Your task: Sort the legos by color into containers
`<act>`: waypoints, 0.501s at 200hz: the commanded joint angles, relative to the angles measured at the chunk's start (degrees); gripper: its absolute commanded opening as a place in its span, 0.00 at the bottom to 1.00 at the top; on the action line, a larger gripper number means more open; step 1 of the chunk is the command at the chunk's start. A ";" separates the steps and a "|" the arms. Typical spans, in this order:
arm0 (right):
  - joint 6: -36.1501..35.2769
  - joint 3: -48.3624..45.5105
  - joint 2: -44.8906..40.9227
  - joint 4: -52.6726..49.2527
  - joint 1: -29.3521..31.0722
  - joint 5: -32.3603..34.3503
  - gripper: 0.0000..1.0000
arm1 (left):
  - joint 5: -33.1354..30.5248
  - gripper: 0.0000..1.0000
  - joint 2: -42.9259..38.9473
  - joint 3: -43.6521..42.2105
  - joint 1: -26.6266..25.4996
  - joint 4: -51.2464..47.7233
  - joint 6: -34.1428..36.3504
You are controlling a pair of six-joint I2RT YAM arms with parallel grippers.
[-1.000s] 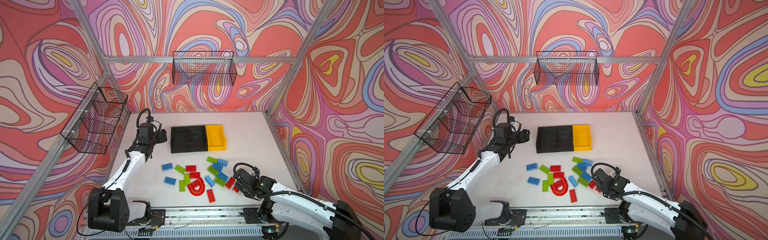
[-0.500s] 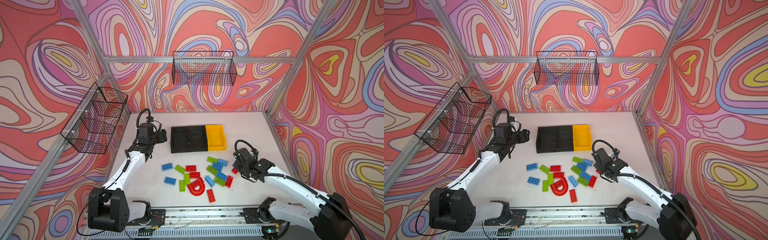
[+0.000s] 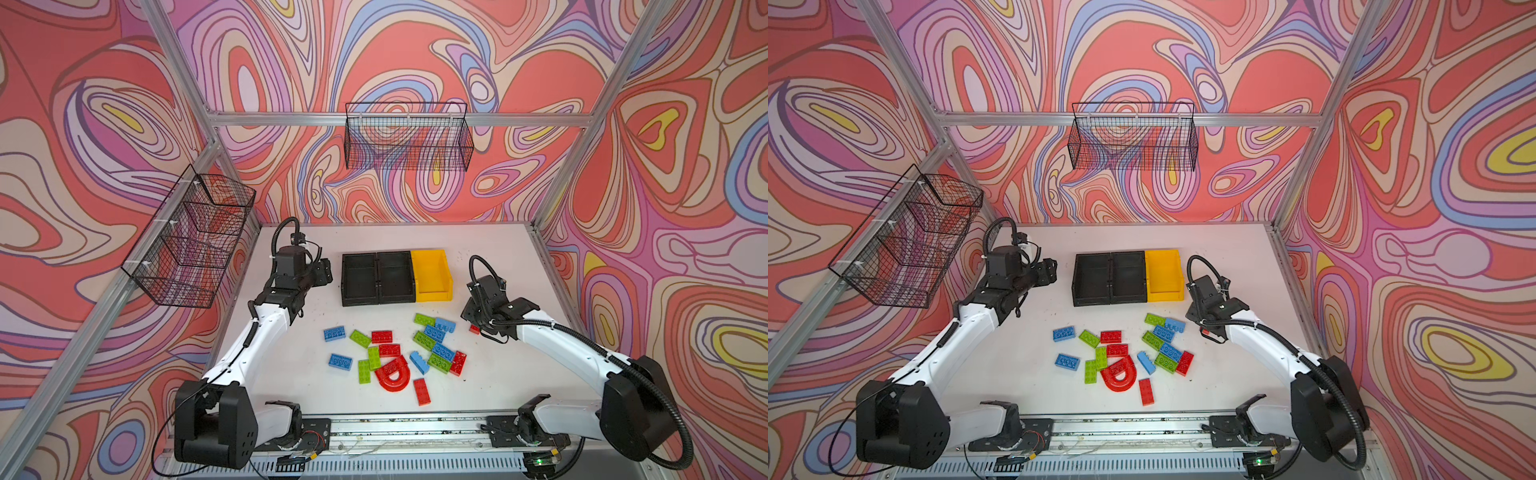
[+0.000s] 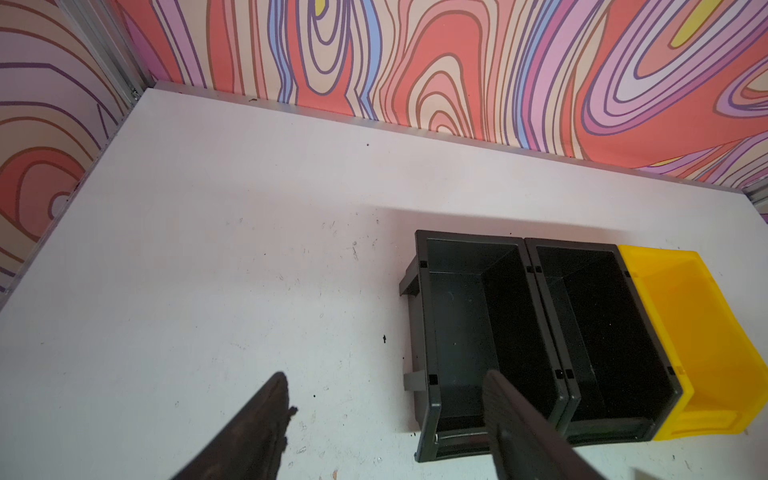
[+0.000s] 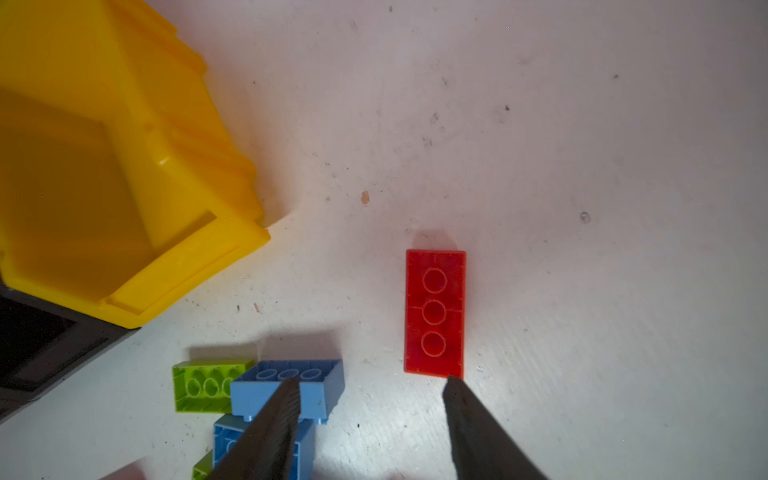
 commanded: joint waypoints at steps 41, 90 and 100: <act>-6.03 -4.72 4.77 1.90 -3.72 -1.15 0.64 | 1.21 0.76 0.15 -0.05 0.37 -1.02 0.33; -12.66 -4.04 11.81 9.35 -6.62 -2.70 0.59 | 0.24 0.76 -1.14 -1.40 0.20 -1.69 -2.08; -13.16 -4.46 12.47 10.85 -6.79 -3.29 0.56 | 0.12 0.76 -1.63 -2.08 0.12 -1.96 -3.54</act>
